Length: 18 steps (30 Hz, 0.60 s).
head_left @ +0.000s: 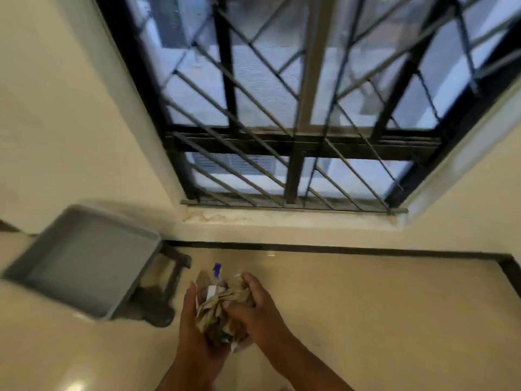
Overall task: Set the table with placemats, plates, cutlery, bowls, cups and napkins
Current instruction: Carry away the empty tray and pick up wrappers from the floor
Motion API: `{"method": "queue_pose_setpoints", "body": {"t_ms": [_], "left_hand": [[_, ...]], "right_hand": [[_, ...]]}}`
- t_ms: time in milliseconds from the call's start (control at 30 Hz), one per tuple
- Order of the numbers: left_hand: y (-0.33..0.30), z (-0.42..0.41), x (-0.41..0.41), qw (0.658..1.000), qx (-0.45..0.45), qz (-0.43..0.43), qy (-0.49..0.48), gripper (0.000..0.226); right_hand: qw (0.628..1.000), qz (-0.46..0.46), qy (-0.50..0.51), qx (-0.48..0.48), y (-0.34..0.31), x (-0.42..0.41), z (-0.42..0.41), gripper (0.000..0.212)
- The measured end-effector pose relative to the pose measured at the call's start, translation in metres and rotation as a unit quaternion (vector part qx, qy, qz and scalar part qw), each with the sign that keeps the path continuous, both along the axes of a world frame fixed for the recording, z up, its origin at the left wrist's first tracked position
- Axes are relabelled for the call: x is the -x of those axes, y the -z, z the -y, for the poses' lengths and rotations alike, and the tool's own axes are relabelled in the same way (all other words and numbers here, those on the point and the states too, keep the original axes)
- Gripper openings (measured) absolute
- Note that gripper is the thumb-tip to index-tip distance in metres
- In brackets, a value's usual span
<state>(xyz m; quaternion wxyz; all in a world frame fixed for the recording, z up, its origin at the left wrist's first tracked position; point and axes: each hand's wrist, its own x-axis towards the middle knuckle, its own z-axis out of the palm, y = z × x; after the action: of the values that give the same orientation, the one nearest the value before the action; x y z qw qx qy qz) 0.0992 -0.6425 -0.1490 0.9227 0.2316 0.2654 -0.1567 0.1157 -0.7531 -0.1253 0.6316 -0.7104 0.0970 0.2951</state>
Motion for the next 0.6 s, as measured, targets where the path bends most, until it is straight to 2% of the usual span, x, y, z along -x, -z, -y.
{"method": "queue_pose_setpoints", "body": {"t_ms": [33, 100, 233, 367, 533, 600], "left_hand": [[-0.017, -0.019, 0.004, 0.998, -0.052, -0.027, -0.014, 0.079], [-0.021, -0.074, 0.017, 0.994, -0.1, -0.029, -0.046, 0.085], [-0.039, -0.139, 0.034, 0.983, -0.146, -0.061, -0.089, 0.079], [-0.048, -0.232, 0.051, 0.979, -0.138, -0.051, -0.142, 0.076], [-0.06, -0.328, 0.079, 0.973, -0.14, -0.021, -0.18, 0.074], [-0.06, -0.364, 0.09, 0.969, -0.141, -0.041, -0.201, 0.077]], "right_hand": [[1.0, -0.001, -0.011, -0.007, -0.004, 0.0, -0.015, 0.078], [0.999, 0.004, -0.04, -0.031, -0.016, 0.002, -0.049, 0.071], [0.994, 0.018, -0.076, -0.071, -0.026, 0.002, -0.127, 0.066], [0.986, 0.03, -0.127, -0.101, -0.037, 0.007, -0.218, 0.072], [0.974, 0.022, -0.182, -0.13, -0.042, 0.018, -0.319, 0.056], [0.972, 0.011, -0.192, -0.133, -0.042, 0.024, -0.357, 0.049]]}}
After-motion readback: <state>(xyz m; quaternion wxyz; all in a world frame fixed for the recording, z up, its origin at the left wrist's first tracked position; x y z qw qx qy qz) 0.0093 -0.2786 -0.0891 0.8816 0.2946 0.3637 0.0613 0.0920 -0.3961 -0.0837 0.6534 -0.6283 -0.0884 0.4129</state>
